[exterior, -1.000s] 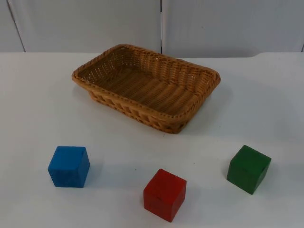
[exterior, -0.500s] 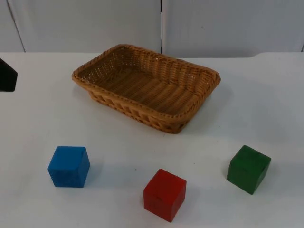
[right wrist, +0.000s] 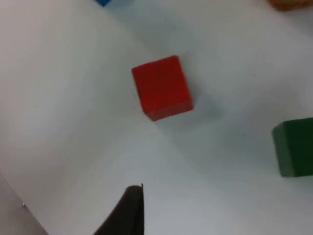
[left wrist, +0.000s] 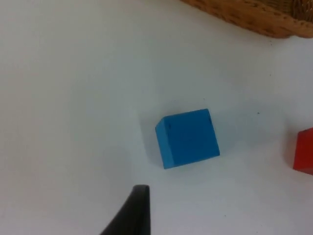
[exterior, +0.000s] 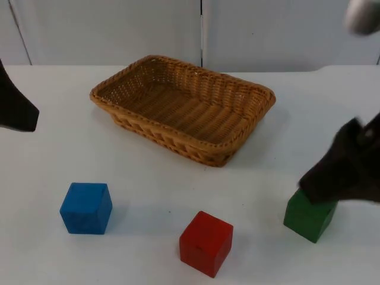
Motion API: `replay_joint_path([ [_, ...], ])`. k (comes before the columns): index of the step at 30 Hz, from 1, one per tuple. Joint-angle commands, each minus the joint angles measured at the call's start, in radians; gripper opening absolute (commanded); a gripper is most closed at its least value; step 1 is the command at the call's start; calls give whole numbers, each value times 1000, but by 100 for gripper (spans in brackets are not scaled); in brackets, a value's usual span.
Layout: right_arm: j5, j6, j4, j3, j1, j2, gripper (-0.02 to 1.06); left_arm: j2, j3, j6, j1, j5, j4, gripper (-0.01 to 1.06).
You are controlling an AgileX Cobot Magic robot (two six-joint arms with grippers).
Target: Pick up one cube with each hand and place exactly two cubes into the same basket, leaving the remaining cube outside.
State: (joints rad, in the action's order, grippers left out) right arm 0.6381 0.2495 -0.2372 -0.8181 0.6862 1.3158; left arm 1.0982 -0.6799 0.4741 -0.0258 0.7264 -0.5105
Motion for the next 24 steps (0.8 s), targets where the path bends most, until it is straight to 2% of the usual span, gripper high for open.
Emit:
replay_joint_path([
  [1, -20, -17, 8, -28, 28, 41, 105, 11, -7, 4, -21, -12, -17, 105],
  [4, -18, -17, 14, -70, 63, 103, 105, 36, -7, 4, -60, -50, -17, 105],
  [6, -18, -42, 58, -123, 108, 171, 105, 77, -7, -4, -109, -113, -15, 105],
  [9, -30, -86, 116, -168, 145, 245, 105, 136, -7, -19, -127, -159, -9, 105],
  [11, -36, -96, 130, -170, 151, 256, 105, 147, -7, -19, -127, -162, -9, 105],
  [14, -90, -129, 213, -176, 187, 321, 105, 219, -7, -26, -127, -202, -1, 105],
  [16, -103, -129, 237, -176, 195, 335, 105, 240, -7, -26, -127, -216, -1, 105],
  [24, -218, -157, 260, -176, 207, 396, 105, 367, -7, -29, -127, -328, -1, 105],
])
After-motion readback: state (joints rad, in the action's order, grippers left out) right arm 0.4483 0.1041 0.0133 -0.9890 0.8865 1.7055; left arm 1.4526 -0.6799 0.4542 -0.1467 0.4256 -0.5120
